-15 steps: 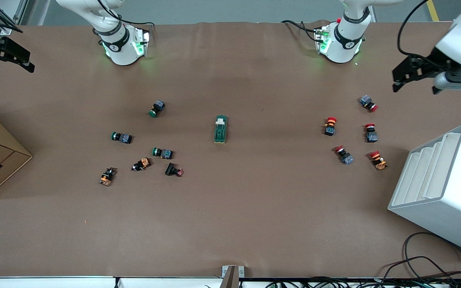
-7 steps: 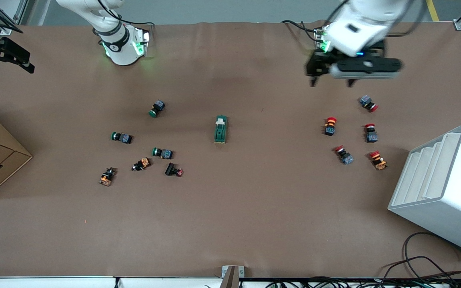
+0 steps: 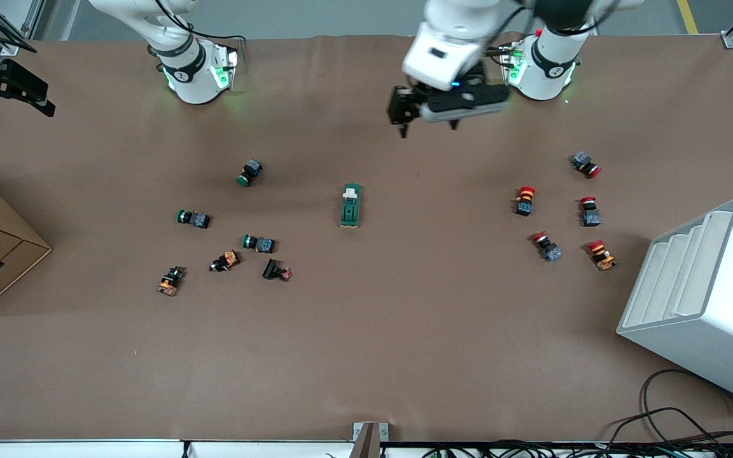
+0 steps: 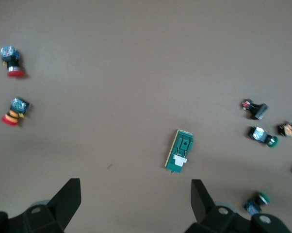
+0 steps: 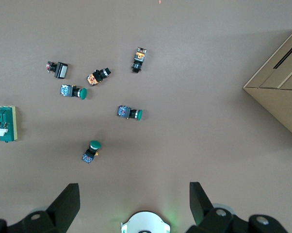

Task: Close load switch with both arms
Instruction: 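Move the left gripper over the green load switch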

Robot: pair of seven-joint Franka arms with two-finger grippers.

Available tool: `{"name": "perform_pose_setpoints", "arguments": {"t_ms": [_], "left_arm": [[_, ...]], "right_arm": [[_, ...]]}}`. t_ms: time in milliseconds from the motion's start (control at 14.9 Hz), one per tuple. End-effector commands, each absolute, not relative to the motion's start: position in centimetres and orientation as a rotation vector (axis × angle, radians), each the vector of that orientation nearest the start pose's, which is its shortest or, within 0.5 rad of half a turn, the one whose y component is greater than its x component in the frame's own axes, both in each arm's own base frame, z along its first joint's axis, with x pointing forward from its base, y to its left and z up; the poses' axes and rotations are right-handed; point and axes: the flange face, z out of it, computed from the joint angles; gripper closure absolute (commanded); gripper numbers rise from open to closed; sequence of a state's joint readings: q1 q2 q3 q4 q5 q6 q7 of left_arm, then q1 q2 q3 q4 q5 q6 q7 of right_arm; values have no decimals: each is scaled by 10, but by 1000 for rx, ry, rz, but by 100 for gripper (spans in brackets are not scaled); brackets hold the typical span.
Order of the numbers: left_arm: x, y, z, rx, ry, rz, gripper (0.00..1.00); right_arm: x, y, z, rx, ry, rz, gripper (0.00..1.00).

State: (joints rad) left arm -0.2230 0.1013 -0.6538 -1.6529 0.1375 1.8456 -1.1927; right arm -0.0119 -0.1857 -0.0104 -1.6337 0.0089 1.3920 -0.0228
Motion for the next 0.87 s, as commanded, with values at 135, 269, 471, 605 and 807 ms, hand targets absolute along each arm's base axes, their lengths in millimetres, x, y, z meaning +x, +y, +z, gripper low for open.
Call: {"name": "perform_pose_setpoints", "arguments": {"t_ms": [135, 269, 471, 605, 807], "left_arm": [[341, -540, 472, -3032, -555, -336, 0], [320, -569, 426, -2998, -566, -414, 0], [300, -604, 365, -3035, -613, -496, 0], [280, -619, 325, -3025, -538, -592, 1], [259, -623, 281, -2986, -415, -706, 2]], "right_arm": [[472, -10, 680, -3129, 12, 76, 0], [472, -10, 680, -3129, 9, 72, 0], [474, -11, 686, -3140, 5, 51, 0], [476, -11, 688, -3142, 5, 34, 0], [488, -12, 686, -3145, 3, 29, 0]]}}
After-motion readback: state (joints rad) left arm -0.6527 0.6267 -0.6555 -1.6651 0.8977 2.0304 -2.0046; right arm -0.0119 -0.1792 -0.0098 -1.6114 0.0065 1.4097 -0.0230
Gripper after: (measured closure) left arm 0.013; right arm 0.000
